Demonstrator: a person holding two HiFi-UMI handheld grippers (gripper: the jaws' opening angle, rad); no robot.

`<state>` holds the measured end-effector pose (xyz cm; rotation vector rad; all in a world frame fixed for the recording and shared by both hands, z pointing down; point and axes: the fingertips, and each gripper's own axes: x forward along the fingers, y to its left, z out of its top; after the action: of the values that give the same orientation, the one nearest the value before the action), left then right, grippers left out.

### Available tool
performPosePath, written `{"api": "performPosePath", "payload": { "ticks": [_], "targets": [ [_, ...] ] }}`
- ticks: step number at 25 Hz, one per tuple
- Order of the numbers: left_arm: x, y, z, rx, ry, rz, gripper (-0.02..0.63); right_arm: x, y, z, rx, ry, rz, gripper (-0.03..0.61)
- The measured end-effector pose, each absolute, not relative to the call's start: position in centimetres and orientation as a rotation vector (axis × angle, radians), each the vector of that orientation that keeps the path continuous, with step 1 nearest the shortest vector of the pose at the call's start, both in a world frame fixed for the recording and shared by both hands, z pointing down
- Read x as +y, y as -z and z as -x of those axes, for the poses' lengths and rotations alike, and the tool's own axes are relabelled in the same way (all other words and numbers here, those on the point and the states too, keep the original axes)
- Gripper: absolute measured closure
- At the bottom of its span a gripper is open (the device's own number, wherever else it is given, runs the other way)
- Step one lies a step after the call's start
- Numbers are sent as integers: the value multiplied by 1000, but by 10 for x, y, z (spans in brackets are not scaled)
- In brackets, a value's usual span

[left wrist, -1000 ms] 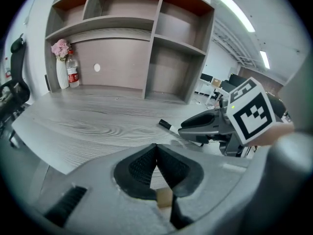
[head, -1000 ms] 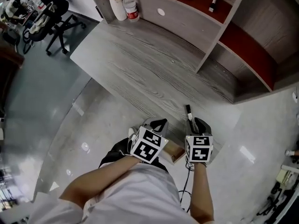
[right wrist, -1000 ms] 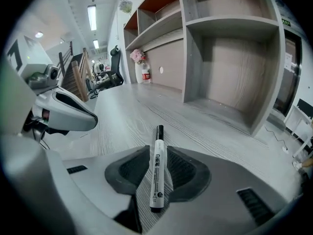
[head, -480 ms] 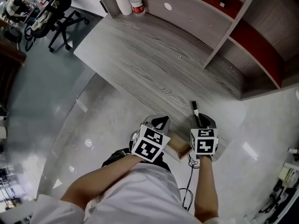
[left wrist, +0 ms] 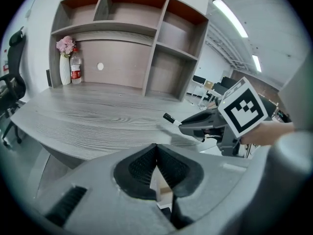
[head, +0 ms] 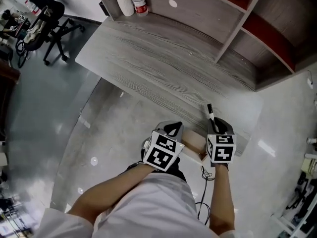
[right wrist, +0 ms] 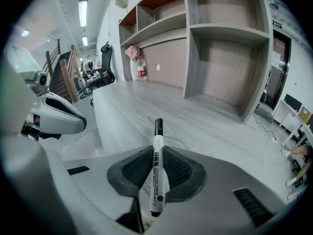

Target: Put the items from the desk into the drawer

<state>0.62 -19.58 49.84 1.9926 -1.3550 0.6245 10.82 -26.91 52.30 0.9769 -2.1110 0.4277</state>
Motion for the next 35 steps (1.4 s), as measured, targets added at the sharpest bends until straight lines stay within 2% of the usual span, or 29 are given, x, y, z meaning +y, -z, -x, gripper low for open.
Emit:
{"api": "performPosePath", "payload": {
  "ticks": [23, 35],
  "targets": [
    [-107, -525, -6, -1138, -646, -2137, 612, -124, -524, -84, -2087, -496, -1161, 522],
    [-99, -562, -25, -1100, -669, -2102, 612, -106, -583, -86, -2093, -565, -1153, 522]
  ]
}}
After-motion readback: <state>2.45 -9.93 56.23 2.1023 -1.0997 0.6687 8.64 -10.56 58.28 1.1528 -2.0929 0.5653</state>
